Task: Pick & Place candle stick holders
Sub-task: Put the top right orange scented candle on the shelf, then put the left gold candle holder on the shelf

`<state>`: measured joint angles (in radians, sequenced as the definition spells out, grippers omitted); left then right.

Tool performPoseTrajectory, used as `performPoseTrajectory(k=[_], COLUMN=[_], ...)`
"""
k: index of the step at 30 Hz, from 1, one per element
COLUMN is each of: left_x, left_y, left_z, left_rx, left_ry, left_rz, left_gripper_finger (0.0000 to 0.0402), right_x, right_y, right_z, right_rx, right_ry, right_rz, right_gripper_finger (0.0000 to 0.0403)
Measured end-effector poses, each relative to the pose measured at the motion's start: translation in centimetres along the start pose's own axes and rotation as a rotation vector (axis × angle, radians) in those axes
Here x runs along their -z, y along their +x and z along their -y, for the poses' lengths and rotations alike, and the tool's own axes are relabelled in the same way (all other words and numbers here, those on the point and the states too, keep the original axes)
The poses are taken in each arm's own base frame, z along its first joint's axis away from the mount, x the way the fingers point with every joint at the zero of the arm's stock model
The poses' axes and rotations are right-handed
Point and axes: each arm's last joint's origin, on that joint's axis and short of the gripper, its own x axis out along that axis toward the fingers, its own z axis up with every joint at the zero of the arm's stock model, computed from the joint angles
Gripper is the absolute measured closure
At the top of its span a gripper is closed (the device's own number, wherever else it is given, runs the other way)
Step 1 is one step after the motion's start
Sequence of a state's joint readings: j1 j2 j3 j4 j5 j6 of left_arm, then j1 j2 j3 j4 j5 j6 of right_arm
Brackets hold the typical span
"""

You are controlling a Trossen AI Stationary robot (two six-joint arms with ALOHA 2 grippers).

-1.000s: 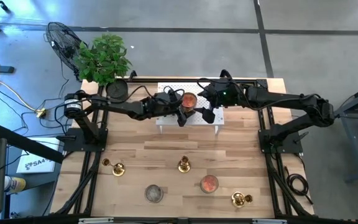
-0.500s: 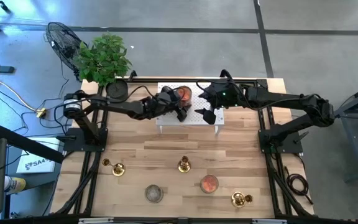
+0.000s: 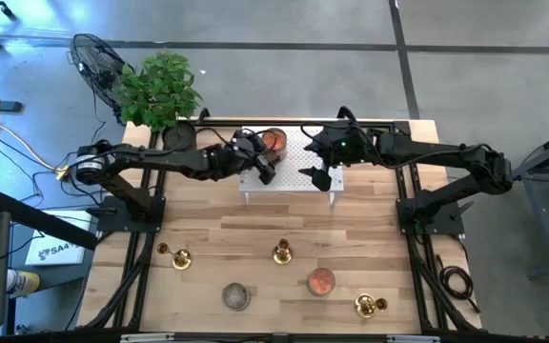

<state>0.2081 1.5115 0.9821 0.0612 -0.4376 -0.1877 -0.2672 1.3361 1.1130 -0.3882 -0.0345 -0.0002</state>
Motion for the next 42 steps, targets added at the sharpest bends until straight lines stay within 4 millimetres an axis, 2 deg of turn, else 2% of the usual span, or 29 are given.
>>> performPoseTrajectory(k=[7,21,27,31,36,42], left_x=[0.3,0.8,0.7,-0.4,-1.9,-1.9], left_y=[-1.0,-1.9,-2.9,-5.2,-9.3,-14.8], left_z=[-0.7,-1.3,-0.7,-0.3,0.2,0.8], left_rx=[-0.065,-0.151,-0.184,-0.168,-0.077,0.071], left_ry=[0.012,0.004,0.056,0.058,0.034,0.056], left_rz=[-0.071,-0.136,-0.121,-0.050,0.035,0.059], left_gripper_finger=[0.0014,0.0014,0.0014,0.0014,0.0014,0.0015], right_x=[0.0,0.0,0.1,0.1,0.2,0.4], right_y=[0.0,0.0,0.0,-0.1,-0.2,-0.4], right_z=[0.0,-1.6,-2.6,-3.5,-4.7,-6.4], right_rx=[-0.001,-0.011,-0.042,-0.067,-0.063,-0.080], right_ry=[0.001,-0.029,-0.050,-0.068,-0.094,-0.118], right_rz=[0.000,0.000,-0.001,0.000,0.003,0.004], right_gripper_finger=[0.0057,0.0057,0.0057,0.0057,0.0057,0.0057])
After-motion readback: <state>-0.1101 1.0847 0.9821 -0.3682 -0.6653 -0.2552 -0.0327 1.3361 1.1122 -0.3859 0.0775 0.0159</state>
